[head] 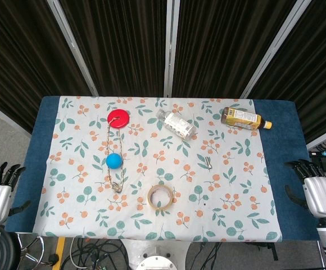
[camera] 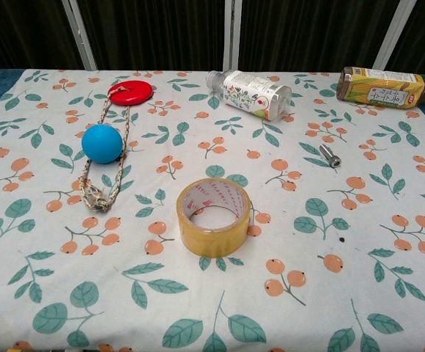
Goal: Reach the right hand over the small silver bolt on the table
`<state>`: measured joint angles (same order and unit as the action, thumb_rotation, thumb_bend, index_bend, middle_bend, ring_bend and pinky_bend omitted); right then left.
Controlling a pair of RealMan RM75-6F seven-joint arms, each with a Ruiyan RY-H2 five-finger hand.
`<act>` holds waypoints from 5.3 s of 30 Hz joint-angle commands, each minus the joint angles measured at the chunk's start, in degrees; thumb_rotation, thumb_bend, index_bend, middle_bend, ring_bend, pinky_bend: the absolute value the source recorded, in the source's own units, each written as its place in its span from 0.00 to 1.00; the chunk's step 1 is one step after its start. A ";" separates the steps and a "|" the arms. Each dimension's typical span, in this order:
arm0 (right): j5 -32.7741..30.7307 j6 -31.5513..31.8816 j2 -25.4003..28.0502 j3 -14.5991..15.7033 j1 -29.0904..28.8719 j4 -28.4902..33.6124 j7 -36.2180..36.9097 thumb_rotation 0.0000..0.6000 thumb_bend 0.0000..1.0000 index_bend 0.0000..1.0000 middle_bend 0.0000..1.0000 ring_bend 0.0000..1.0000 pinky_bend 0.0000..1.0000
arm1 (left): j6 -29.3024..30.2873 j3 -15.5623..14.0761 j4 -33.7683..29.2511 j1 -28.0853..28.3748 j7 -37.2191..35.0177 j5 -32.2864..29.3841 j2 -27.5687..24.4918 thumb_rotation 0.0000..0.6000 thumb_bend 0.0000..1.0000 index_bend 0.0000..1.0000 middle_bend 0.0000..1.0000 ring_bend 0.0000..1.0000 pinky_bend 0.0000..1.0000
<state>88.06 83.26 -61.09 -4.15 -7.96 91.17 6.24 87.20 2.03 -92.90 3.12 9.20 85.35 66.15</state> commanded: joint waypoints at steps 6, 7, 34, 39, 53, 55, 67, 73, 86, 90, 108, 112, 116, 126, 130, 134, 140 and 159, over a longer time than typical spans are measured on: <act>0.79 -1.17 0.12 0.38 -0.77 -0.01 0.02 1.00 0.28 0.25 0.26 0.14 0.18 | 0.20 -0.15 -0.09 -0.23 0.07 0.06 -0.10 1.00 0.09 0.18 0.14 0.00 0.02; 0.93 -1.46 0.19 0.44 -0.96 0.04 -0.02 1.00 0.28 0.25 0.26 0.14 0.18 | 0.27 -0.19 -0.03 -0.30 0.01 0.08 -0.07 1.00 0.09 0.18 0.14 0.00 0.02; -7.17 -40.02 -11.13 -5.22 -29.32 -10.36 2.28 1.00 0.46 0.16 0.31 0.09 0.10 | -0.13 0.16 0.72 0.44 -0.34 0.98 0.02 1.00 0.09 0.18 0.14 0.00 0.02; -7.99 -43.37 -15.13 -4.51 -32.18 -14.25 2.05 1.00 0.47 0.14 0.31 0.06 0.06 | -1.34 0.20 0.33 0.98 -0.01 0.43 -0.17 1.00 0.09 0.18 0.14 0.00 0.02; -9.71 -47.19 -21.34 -3.29 -36.30 -20.54 1.66 1.00 0.47 0.09 0.32 0.05 0.04 | -2.31 0.06 0.46 1.32 0.03 -0.27 -0.07 1.00 0.09 0.18 0.14 0.00 0.02; -9.37 -47.10 -21.44 -3.09 -36.60 -20.22 1.62 1.00 0.47 0.09 0.32 0.05 0.04 | -2.27 0.05 0.51 1.29 -0.02 -0.32 -0.03 1.00 0.09 0.18 0.14 0.00 0.02; -5.19 -44.70 -19.95 -0.14 -36.87 -13.75 1.55 1.00 0.47 0.09 0.32 0.05 0.04 | -2.40 -0.22 1.07 1.16 -0.48 -0.54 0.31 1.00 0.09 0.18 0.14 0.00 0.02; -4.50 -40.58 -19.75 0.04 -35.73 -12.57 -0.06 1.00 0.47 0.12 0.31 0.05 0.04 | -2.24 -0.27 1.46 1.10 -1.01 -0.39 0.49 1.00 0.09 0.18 0.14 0.00 0.02; -14.64 -37.03 -27.77 -2.97 -35.15 -17.89 -19.33 1.00 0.40 0.37 0.19 0.00 0.00 | -2.05 -0.59 2.42 0.74 -2.44 -0.33 0.73 1.00 0.09 0.18 0.14 0.00 0.02; -15.02 -34.68 -29.76 -2.37 -34.60 -19.31 -23.42 1.00 0.39 0.40 0.17 0.00 0.00 | -2.07 -0.72 2.81 0.55 -3.00 -0.46 0.78 1.00 0.09 0.18 0.14 0.00 0.02; -14.41 -29.06 -34.27 -1.72 -32.45 -21.50 -27.07 1.00 0.29 0.47 0.17 0.00 0.00 | -2.12 -0.90 4.22 0.57 -4.76 0.14 1.23 1.00 0.09 0.18 0.14 0.00 0.02; -14.54 -29.15 -34.56 -1.69 -32.34 -21.62 -27.35 1.00 0.29 0.48 0.17 0.00 0.00 | -2.20 -0.98 4.66 0.51 -5.22 0.12 1.35 1.00 0.09 0.18 0.14 0.00 0.02; -14.75 -28.99 -34.80 -1.76 -32.19 -21.81 -27.98 1.00 0.29 0.49 0.18 0.00 0.00 | -2.20 -0.97 5.00 0.56 -5.54 0.25 1.45 1.00 0.09 0.18 0.14 0.00 0.02; -14.70 -28.60 -35.91 -2.04 -32.12 -23.48 -28.65 1.00 0.26 0.50 0.18 0.00 0.00 | -2.38 -1.09 5.56 0.47 -6.29 0.17 1.57 1.00 0.09 0.18 0.14 0.00 0.02; -14.36 -28.70 -36.02 -1.73 -32.20 -23.69 -29.53 1.00 0.26 0.54 0.18 0.00 0.00 | -2.40 -1.15 5.71 0.42 -6.53 0.19 1.60 1.00 0.09 0.18 0.14 0.00 0.02; -14.43 -28.52 -36.28 -1.70 -32.03 -23.89 -30.05 1.00 0.28 0.62 0.19 0.00 0.00 | -2.28 -1.23 5.90 0.34 -6.69 0.32 1.69 1.00 0.09 0.18 0.14 0.00 0.02; -13.97 -27.69 -35.83 -1.76 -31.52 -23.25 -29.40 1.00 0.36 0.66 0.20 0.00 0.00 | -2.09 -1.23 5.90 0.27 -6.74 0.48 1.62 1.00 0.09 0.18 0.14 0.00 0.02; -17.13 -33.52 -25.68 -5.14 -29.31 -15.02 -4.36 1.00 0.39 0.66 0.21 0.00 0.00 | -2.31 -1.35 5.11 0.37 -5.75 0.70 1.33 1.00 0.09 0.18 0.14 0.00 0.02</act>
<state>71.24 50.53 -87.11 -9.09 -37.36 76.76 0.97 84.89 0.68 -87.80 3.49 3.45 86.05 67.48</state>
